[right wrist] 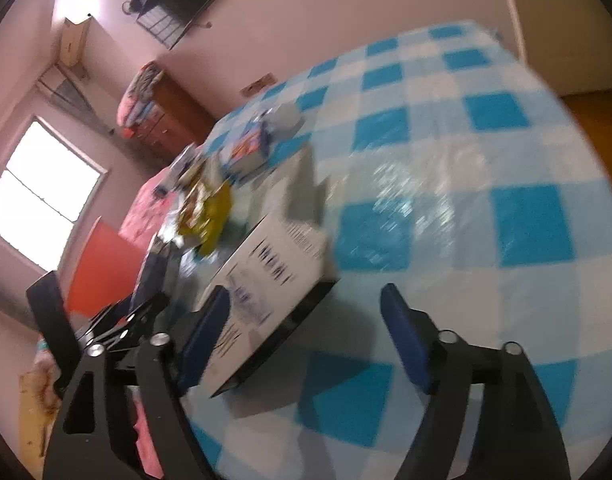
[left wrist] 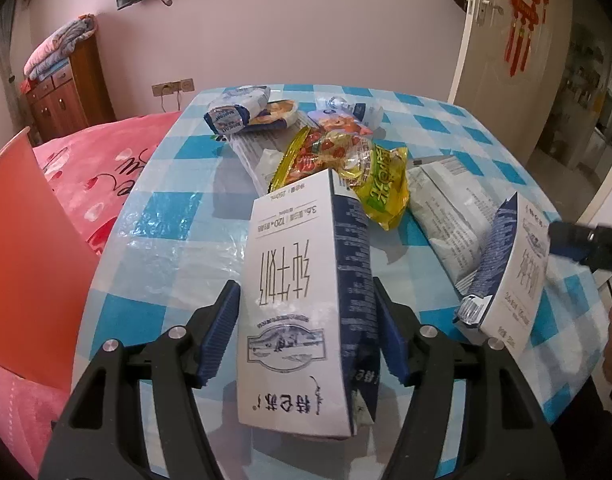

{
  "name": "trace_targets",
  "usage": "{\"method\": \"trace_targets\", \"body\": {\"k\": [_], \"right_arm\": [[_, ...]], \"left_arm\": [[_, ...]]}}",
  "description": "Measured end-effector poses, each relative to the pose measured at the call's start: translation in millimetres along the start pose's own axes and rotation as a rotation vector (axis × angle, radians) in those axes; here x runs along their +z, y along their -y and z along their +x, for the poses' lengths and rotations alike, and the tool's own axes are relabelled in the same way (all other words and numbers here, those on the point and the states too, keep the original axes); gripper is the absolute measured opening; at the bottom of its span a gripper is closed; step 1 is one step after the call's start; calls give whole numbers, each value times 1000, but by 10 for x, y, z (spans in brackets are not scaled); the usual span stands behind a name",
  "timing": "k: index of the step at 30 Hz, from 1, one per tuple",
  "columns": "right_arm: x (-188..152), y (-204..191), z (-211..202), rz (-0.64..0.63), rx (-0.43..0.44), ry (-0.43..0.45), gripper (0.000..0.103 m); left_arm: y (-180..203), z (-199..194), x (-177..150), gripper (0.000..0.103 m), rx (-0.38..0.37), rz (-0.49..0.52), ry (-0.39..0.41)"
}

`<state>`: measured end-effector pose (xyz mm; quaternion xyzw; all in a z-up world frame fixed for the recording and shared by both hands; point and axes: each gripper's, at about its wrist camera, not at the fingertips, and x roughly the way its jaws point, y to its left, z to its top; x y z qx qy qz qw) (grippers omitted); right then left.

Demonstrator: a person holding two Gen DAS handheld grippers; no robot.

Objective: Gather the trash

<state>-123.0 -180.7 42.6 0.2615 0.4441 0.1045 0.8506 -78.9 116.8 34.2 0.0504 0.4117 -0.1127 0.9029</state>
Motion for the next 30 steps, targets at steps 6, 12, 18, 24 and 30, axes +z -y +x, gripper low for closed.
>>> {"method": "trace_targets", "body": {"k": [6,12,18,24,30], "right_arm": [[65,123,191,98,95,-29,83],[162,124,404,167,178,-26,67],[149,-87,241,39,159,36,47],[65,48,-2,43,149,59,35],[42,339,-83,119,106,34,45]], "left_arm": [[19,88,-36,72,10,-4,-22],[9,143,-63,64,22,-26,-39],[-9,161,-67,63,22,-51,-39],[12,162,-75,63,16,-54,-34],[46,151,-100,63,10,-47,-36]]}}
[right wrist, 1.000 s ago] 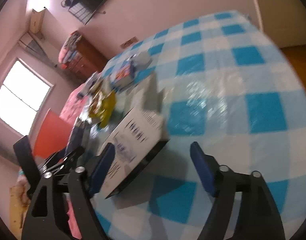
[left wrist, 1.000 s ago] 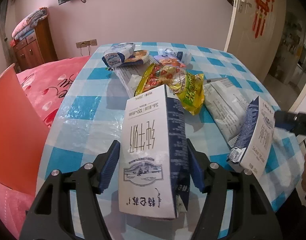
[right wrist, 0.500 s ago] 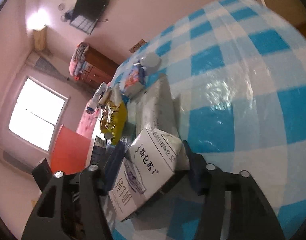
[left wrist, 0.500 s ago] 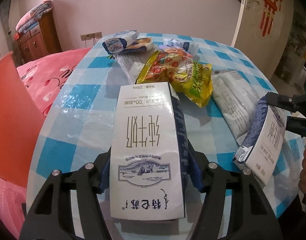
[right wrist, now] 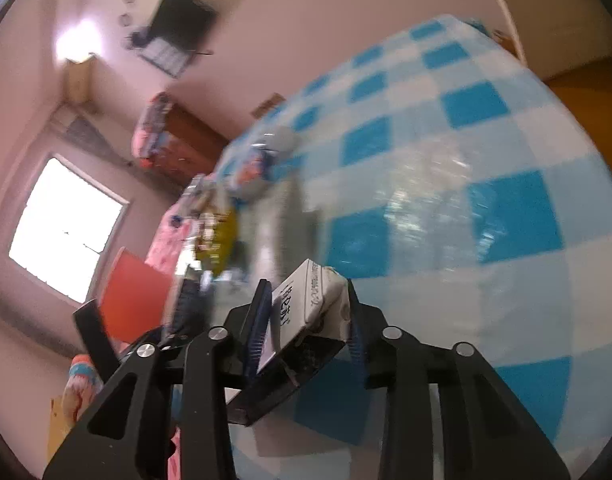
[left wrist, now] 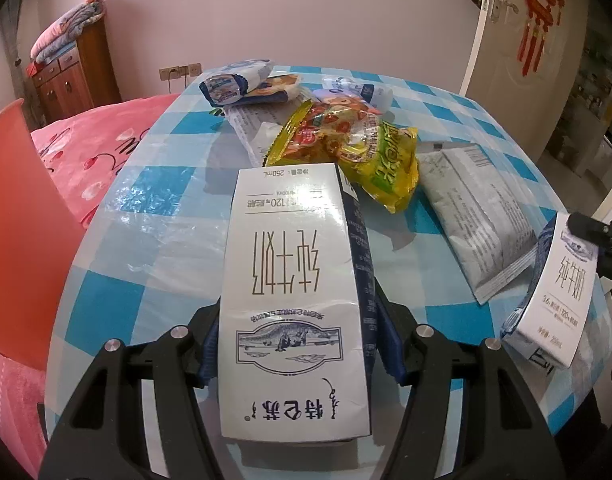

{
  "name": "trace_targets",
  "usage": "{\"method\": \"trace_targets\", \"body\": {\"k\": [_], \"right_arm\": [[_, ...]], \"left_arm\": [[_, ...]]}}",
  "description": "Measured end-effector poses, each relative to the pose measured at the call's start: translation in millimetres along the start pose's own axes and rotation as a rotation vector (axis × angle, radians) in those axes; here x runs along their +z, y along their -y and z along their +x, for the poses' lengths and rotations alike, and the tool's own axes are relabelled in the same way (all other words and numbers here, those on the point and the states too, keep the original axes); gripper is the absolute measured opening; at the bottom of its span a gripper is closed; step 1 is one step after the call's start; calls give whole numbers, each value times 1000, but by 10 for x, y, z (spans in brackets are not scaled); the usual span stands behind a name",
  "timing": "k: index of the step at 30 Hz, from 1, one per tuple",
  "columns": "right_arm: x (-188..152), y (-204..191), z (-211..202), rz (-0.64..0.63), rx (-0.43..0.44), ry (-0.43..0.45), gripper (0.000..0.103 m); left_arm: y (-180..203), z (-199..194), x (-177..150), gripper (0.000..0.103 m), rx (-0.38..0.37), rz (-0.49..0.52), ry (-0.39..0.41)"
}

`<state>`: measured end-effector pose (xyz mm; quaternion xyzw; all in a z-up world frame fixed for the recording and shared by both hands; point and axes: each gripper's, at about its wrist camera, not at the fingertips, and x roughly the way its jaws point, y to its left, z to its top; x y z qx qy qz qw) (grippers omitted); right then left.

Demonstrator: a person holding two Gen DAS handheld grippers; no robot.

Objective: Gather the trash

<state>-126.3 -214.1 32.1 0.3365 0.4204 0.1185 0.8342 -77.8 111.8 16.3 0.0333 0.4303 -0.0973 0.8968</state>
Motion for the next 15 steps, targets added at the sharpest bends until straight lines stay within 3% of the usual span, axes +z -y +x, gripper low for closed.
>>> {"method": "trace_targets", "body": {"k": [1,3,9,15], "right_arm": [[13,32,-4,6,-28,1,51],[49,32,-41,-4,-93,27,76],[170,-448,34,-176,-186,86,89],[122,-745,705,-300,-232,-40,89]], "left_arm": [[-2,1,-2,63,-2,-2,0],[10,-8,-9,63,-3,-4,3],[0,-37,5,63,3,-19,14],[-22,-88,6,63,6,-21,24]]}}
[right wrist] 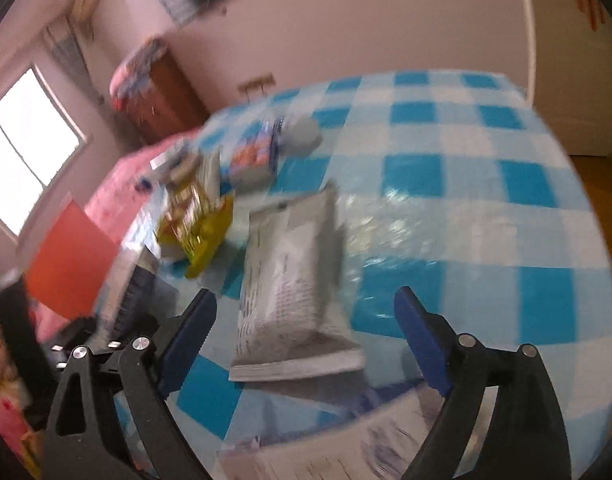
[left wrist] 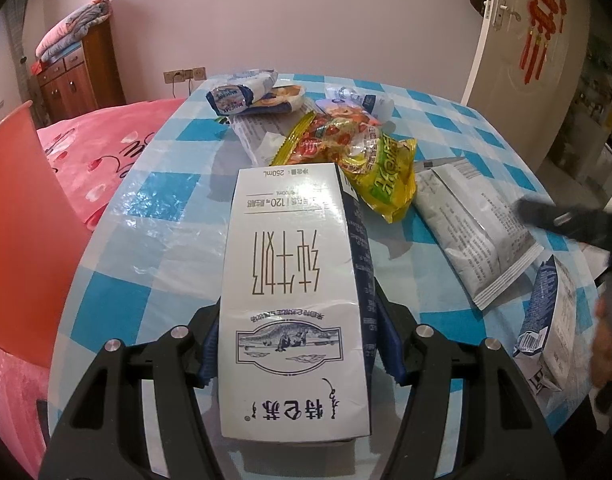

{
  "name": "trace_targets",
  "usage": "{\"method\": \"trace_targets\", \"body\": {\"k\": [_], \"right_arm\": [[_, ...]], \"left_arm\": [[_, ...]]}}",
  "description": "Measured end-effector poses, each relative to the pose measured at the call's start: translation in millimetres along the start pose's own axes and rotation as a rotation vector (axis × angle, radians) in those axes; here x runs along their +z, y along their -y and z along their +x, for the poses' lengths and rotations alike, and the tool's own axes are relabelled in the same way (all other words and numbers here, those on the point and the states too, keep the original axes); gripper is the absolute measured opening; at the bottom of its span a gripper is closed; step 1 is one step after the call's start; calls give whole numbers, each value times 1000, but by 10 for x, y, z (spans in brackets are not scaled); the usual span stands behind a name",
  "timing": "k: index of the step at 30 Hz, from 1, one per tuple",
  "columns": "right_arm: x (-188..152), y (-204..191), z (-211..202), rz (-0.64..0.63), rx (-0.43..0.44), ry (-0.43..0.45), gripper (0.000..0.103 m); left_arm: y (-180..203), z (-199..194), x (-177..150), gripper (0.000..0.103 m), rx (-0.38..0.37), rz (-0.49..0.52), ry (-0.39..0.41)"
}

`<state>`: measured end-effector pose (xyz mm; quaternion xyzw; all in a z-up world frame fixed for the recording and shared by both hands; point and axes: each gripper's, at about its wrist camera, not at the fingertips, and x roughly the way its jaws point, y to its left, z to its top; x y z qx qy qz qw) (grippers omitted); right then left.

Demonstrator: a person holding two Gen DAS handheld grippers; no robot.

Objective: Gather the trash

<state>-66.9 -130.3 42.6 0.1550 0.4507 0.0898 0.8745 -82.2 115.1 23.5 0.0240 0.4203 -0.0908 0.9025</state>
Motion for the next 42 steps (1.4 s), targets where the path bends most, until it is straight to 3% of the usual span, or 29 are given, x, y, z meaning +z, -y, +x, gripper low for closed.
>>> {"method": "trace_targets", "body": {"k": [4,13,16,27,42], "right_arm": [[-5,-99,293,-27,-20,-68,91],[5,-442,508,-222,-147,-130,91],[-34,-555,556,-306,-211,-140,78],[-66,-545,447,-309,-170,-77,61],[148,-500,-87,-219,-84,80,59]], "left_arm": [[-22,-27,0,63,4,-2,2],[-29,-31,3,63,7,-2,4],[-27,-26,3,63,8,-2,2],[-77,-66,23,63,1,-16,21],[-99,-419,113,63,-18,-4,97]]}}
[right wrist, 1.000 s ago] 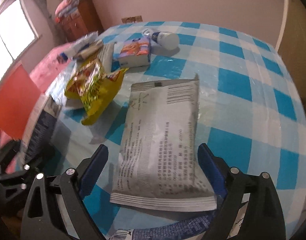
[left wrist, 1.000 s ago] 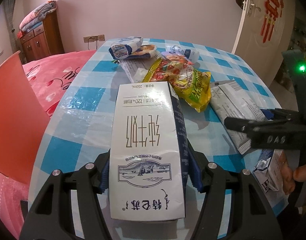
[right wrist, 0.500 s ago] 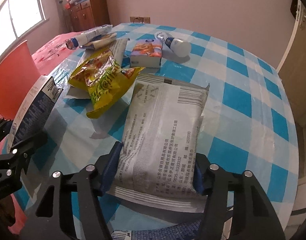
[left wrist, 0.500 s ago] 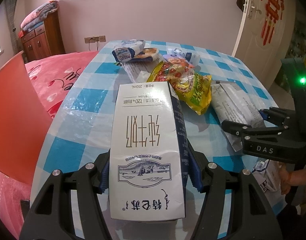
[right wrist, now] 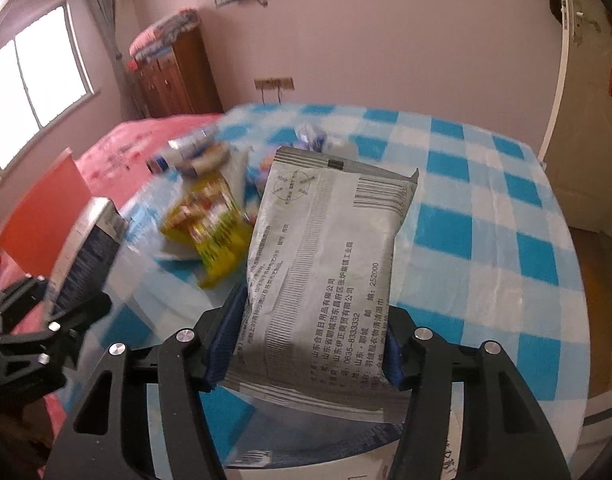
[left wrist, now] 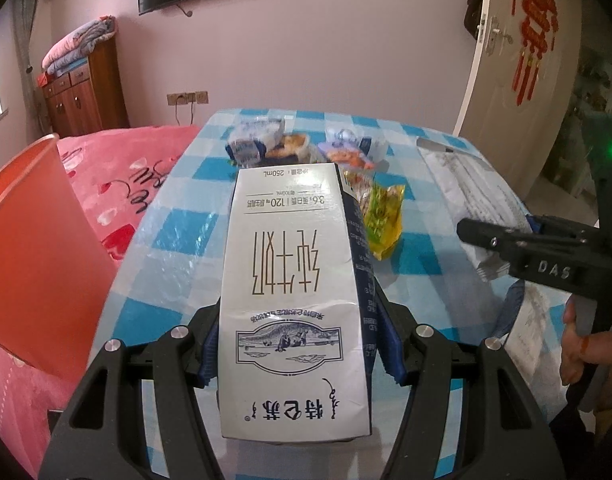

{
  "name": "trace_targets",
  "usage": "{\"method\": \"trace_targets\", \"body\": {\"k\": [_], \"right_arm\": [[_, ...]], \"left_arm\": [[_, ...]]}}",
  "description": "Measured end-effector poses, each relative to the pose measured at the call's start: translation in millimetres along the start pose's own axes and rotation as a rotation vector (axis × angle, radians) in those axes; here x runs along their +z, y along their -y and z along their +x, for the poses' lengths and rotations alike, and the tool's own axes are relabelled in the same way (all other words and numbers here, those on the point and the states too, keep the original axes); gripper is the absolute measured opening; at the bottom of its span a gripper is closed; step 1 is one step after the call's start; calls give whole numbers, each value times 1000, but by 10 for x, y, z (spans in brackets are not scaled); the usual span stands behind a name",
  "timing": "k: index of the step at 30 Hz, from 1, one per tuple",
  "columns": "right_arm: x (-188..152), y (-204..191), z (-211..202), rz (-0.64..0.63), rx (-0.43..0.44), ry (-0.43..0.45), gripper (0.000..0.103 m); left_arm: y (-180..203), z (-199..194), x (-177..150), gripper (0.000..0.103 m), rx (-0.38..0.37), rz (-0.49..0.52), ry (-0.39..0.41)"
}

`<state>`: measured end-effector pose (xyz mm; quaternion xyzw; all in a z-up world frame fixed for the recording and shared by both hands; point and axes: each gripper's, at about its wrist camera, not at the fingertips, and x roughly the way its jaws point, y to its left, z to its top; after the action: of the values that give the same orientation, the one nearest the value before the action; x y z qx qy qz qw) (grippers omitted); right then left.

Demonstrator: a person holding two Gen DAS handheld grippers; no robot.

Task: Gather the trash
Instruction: 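Carry the carton and grey bag over the orange bucket and open both tools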

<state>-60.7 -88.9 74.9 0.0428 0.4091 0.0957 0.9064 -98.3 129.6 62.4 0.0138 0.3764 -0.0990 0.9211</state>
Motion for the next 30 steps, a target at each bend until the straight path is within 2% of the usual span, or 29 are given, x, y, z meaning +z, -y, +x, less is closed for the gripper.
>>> {"method": "trace_targets", "body": {"k": [8,12,15,21,24,30], "right_arm": [[328,-360,-326,-41,115,63,59],[521,-657,-401,-85,189,70,59],[671,-923,-442,-125,248,77,59],[980,-1599,-458,-217,383,78,60],[1106,-1987,-406,-272,443,74,60],[1315,-2757,-158,-364,544,51,60]], "left_arm": [[-160,-390,197,63,3,-19,89],[-332,-590,291,63,36,-43,132],[-540,-766,353,63,82,-75,168],[-1107,-1060,406,63,221,-140,216],[-1425,-1161,420,63,303,-182,226],[-1951,-1199,397,63,410,-255,214]]}}
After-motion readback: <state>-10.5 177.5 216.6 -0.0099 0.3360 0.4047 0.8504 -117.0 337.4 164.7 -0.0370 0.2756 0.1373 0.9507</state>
